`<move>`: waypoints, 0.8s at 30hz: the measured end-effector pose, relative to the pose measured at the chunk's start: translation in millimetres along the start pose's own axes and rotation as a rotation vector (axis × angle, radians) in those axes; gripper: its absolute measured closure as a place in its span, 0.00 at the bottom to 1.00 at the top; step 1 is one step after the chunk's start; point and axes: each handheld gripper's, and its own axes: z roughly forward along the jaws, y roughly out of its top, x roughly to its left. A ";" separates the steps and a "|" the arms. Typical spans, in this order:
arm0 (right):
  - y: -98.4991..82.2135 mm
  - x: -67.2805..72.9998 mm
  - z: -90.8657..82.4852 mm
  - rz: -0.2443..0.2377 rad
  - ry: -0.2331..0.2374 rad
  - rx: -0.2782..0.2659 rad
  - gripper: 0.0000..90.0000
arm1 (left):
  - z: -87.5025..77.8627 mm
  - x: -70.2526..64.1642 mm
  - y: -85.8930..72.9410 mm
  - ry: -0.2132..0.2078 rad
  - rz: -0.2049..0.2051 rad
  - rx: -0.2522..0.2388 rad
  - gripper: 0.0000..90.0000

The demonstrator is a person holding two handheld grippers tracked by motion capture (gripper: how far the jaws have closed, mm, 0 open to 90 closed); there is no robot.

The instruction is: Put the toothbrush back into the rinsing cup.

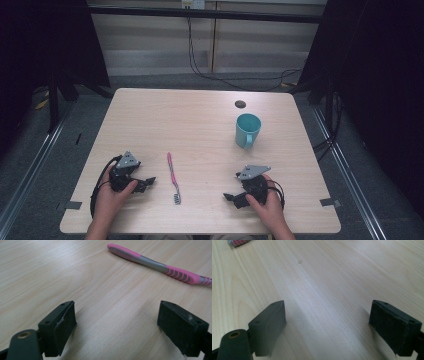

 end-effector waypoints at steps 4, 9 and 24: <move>0.0 0.0 0.0 0.000 0.000 0.000 0.15 | 0.0 0.0 0.0 0.000 -0.001 0.000 0.16; 0.0 0.1 0.0 0.000 0.000 0.000 0.15 | 0.0 -0.1 0.2 0.000 -0.003 0.002 0.16; 0.1 0.1 0.0 -0.001 0.000 0.000 0.14 | 2.5 -14.8 23.0 -0.054 -0.072 0.126 0.18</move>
